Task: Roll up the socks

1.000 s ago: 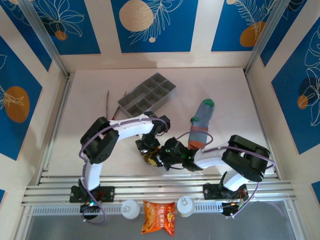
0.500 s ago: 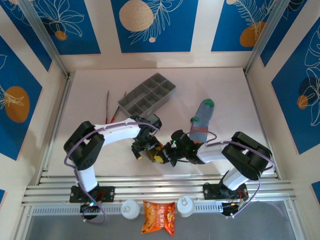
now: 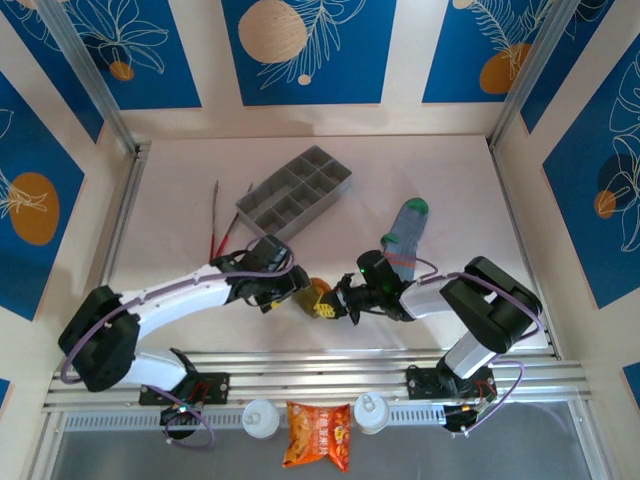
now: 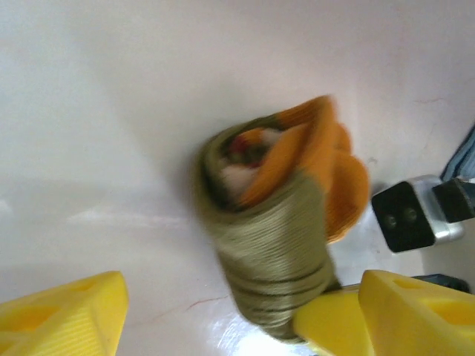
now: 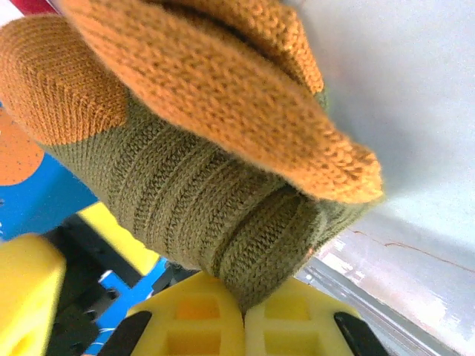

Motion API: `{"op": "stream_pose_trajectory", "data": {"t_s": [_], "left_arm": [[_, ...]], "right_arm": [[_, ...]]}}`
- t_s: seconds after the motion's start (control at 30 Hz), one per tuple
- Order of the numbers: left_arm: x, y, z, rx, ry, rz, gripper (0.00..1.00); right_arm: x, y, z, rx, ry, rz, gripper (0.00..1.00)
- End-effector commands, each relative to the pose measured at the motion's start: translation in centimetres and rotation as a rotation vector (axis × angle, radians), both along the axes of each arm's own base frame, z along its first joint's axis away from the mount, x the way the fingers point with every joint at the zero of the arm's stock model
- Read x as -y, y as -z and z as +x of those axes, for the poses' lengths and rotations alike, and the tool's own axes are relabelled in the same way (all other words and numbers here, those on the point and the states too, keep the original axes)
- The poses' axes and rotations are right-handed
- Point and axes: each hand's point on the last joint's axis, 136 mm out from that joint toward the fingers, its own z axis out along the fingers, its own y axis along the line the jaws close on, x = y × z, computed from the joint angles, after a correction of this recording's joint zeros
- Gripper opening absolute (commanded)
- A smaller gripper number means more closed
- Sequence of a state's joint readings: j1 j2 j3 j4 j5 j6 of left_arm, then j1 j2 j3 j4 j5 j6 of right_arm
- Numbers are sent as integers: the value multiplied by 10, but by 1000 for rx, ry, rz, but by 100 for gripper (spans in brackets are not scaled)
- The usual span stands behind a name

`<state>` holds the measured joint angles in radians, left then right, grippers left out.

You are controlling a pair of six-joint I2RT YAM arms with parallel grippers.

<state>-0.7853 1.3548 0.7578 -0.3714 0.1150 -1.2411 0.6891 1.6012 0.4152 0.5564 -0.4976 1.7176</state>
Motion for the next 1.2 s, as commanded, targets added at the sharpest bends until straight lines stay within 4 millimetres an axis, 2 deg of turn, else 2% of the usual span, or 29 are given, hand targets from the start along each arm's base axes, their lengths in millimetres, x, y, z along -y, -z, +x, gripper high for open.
{"op": "stream_pose_trajectory", "data": {"t_s": [0.0, 0.2, 0.47, 0.53, 0.6, 0.67, 0.77, 0.87, 0.97, 1.03, 1.1, 1.17], "left_arm": [[10, -1, 7, 45, -37, -90, 76], [35, 11, 21, 40, -73, -150, 73], [50, 44, 5, -30, -82, -138, 55], [53, 49, 3, -41, -78, -121, 47], [53, 58, 0, -65, -74, -81, 24], [41, 68, -8, -116, -73, 7, 0], [9, 72, -24, -183, -75, 180, 0], [-29, 72, -42, -242, -125, 294, 0], [-66, 66, -58, -275, -179, 408, 0], [-82, 65, -69, -306, -212, 462, 0], [-90, 65, -78, -357, -253, 511, 0], [-90, 66, -79, -387, -281, 544, 0]], "right_arm": [[59, 78, -48, -389, 107, -322, 0], [62, 83, -51, -427, 110, -321, 0], [66, 88, -50, -441, 130, -318, 0], [67, 89, -49, -446, 131, -315, 0], [69, 91, -49, -451, 130, -318, 0], [71, 93, -48, -445, 125, -322, 0], [74, 90, -40, -407, 68, -360, 0], [65, 75, -16, -259, -109, -413, 2], [37, 54, 11, -62, -319, -408, 17], [20, 41, 18, 31, -415, -375, 27], [10, 24, 22, 165, -480, -365, 38], [6, 10, 22, 275, -506, -351, 43]]}}
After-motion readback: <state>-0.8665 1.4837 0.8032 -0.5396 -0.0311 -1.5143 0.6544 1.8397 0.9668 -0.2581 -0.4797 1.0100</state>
